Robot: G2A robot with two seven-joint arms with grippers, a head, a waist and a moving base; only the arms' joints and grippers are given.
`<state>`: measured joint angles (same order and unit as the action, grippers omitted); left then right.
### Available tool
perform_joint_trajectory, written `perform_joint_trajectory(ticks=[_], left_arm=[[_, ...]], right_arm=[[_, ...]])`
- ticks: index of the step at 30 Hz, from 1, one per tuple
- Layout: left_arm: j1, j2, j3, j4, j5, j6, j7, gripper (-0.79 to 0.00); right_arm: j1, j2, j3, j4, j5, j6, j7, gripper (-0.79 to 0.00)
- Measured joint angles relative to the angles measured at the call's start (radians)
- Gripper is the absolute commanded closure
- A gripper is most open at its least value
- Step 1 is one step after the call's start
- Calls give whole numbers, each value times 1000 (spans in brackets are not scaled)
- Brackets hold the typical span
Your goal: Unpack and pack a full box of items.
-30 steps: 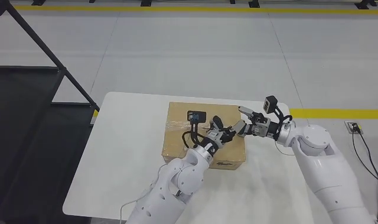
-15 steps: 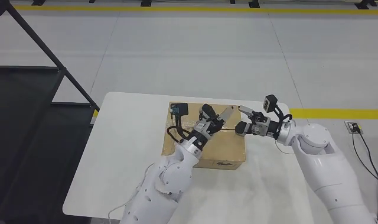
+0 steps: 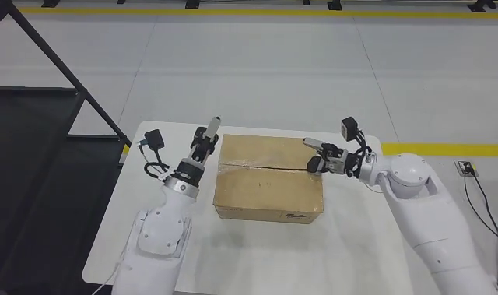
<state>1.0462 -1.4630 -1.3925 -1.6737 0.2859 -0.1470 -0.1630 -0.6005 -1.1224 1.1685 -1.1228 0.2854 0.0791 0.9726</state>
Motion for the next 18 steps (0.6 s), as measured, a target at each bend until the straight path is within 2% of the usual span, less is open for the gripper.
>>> perform_joint_trajectory(ticks=[11, 18], left_arm=[[30, 13, -70, 42, -33, -9, 6, -785], [64, 21, -109, 33, -76, -31, 3, -785]], right_arm=[[33, -8, -94, -138, -232, 57, -127, -785], [38, -10, -167, -285, -486, 154, -223, -785]])
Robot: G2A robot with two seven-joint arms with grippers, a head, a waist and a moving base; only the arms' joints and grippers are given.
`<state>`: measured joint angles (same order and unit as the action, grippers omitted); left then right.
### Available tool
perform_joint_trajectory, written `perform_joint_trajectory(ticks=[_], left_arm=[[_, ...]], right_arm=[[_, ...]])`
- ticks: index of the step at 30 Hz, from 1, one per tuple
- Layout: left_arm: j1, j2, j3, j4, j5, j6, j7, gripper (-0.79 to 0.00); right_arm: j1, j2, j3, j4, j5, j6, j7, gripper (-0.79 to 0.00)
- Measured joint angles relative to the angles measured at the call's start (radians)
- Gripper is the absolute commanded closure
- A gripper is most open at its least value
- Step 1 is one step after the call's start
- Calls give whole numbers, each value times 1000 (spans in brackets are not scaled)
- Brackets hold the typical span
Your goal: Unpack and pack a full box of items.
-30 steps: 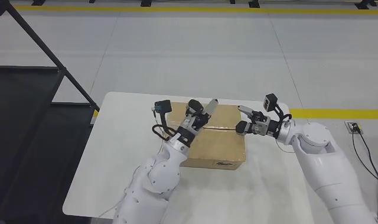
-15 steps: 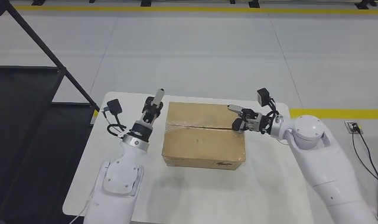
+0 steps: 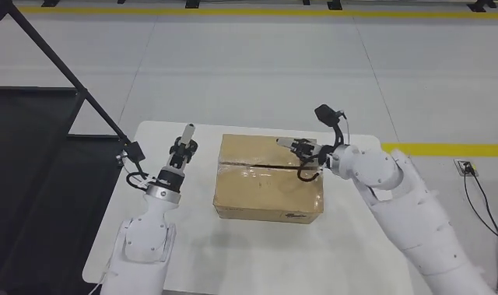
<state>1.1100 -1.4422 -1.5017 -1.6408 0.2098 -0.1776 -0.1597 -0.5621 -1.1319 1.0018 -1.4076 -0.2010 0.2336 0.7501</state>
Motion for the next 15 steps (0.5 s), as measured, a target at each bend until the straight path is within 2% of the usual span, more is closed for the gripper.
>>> perform_joint_trajectory(ticks=[6, 15], left_arm=[[29, 7, -28, -13, -18, -16, -11, -785], [81, 19, -78, -28, -63, -48, -24, -785]], right_arm=[[4, 2, -28, -103, -144, 127, 15, -785], [1, 3, -29, -103, -149, 111, 6, -785]])
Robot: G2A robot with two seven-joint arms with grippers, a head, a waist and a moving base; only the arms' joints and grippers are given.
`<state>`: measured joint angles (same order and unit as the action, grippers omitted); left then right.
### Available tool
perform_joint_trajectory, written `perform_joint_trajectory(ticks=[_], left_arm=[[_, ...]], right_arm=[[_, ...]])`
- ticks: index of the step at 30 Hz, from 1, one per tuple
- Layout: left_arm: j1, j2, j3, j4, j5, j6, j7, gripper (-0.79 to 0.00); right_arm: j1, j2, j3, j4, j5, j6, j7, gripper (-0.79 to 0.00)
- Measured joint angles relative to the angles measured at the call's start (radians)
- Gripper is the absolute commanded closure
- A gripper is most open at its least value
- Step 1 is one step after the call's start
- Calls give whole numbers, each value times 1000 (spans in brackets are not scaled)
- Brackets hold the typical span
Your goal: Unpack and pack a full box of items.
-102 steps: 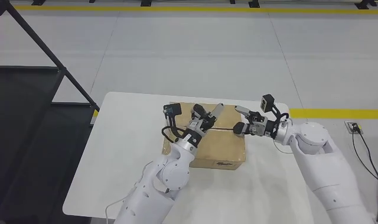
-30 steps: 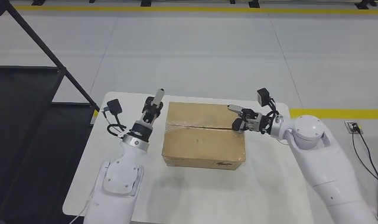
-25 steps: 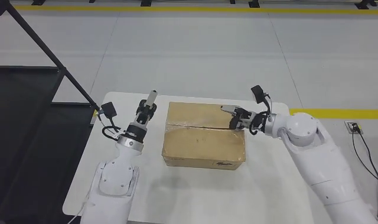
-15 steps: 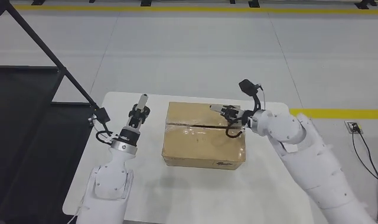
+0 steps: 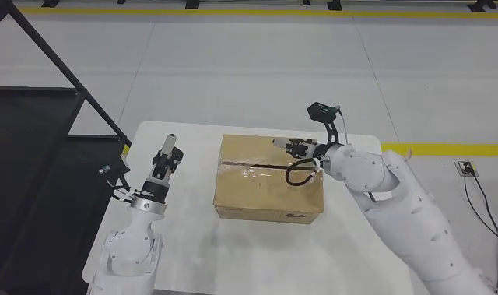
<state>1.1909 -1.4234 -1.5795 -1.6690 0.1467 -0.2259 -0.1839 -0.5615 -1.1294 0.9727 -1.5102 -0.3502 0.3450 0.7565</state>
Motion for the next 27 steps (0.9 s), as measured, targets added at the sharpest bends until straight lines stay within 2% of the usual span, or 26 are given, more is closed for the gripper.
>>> perform_joint_trajectory(ticks=[3, 5, 9, 12, 15, 17, 19, 21, 25, 27], left_arm=[[1, 3, -5, 4, -9, -1, -13, -785], [2, 5, -5, 5, -10, -5, -21, -785], [9, 8, -3, 3, -15, -16, -29, -785], [18, 11, -4, 0, -20, -24, -33, -785], [28, 13, -9, -7, -29, -31, -35, -785], [34, 15, -12, -9, -35, -35, -34, -785], [39, 16, -14, -11, -40, -38, -34, -785], [44, 18, -18, -13, -47, -41, -32, -785], [52, 21, -23, -19, -57, -44, -32, -785], [54, 22, -24, -22, -60, -44, -32, -785]], right_arm=[[-3, 5, -28, -24, -114, -45, -17, -785], [3, 8, -56, -60, -238, -20, 1, -785], [27, 10, -125, -108, -445, -49, 104, -785], [65, -1, -167, -114, -531, -51, 186, -785], [114, -18, -205, -92, -566, -48, 245, -785], [147, -33, -228, -69, -573, -48, 268, -748], [175, -45, -248, -46, -578, -50, 288, -637], [206, -60, -270, -15, -584, -49, 311, -585], [254, -87, -302, 45, -580, -55, 346, -539], [274, -100, -315, 81, -577, -59, 359, -576]])
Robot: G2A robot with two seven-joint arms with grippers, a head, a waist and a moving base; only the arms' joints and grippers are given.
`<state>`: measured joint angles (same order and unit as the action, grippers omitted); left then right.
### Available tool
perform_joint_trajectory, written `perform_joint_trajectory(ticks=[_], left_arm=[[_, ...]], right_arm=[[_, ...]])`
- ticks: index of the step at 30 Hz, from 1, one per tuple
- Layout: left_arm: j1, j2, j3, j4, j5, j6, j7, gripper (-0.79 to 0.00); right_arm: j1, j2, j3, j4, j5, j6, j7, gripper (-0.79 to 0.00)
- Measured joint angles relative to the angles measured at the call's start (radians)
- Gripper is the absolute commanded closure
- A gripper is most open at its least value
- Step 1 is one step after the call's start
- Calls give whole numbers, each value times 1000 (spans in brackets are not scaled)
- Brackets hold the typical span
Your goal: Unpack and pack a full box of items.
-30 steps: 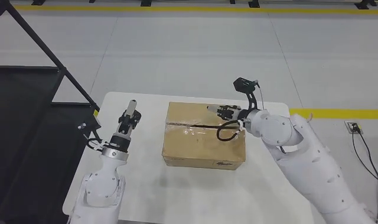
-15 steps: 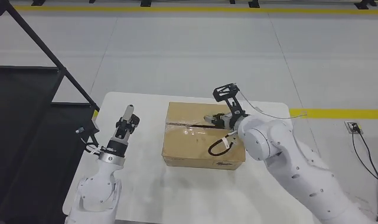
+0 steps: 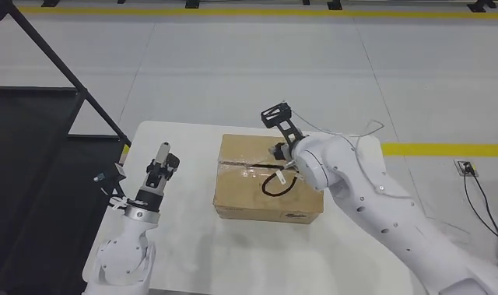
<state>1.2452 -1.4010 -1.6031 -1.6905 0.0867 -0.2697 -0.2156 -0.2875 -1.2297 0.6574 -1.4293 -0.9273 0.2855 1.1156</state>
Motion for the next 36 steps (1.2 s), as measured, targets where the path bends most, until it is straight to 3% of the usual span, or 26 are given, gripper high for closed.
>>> perform_joint_trajectory(ticks=[3, 10, 12, 13, 14, 21, 27, 36], left_arm=[[1, 2, 1, 0, -3, 2, 0, -785], [-12, 6, 7, 16, -3, 14, -2, -785], [-14, 8, 8, 16, -3, 15, -2, -785], [-15, 8, 8, 16, -3, 16, -2, -785], [-16, 9, 8, 16, -3, 17, -2, -785], [-16, 13, 10, 15, -6, 18, 3, -785], [-16, 16, 10, 14, -11, 19, 6, -785], [-19, 21, 19, 12, -10, 19, 4, -785]], right_arm=[[21, -18, -12, 49, 21, -16, 11, -625], [44, -49, -26, 124, 65, -66, 4, -625], [49, -58, -34, 142, 63, -71, 9, -557], [52, -62, -37, 149, 62, -73, 11, -449], [55, -66, -40, 156, 61, -74, 11, -400], [72, -93, -51, 199, 55, -78, 19, -228], [71, -101, -42, 200, 39, -86, 39, 0], [1, -88, 41, 118, 11, -22, -26, 0]])
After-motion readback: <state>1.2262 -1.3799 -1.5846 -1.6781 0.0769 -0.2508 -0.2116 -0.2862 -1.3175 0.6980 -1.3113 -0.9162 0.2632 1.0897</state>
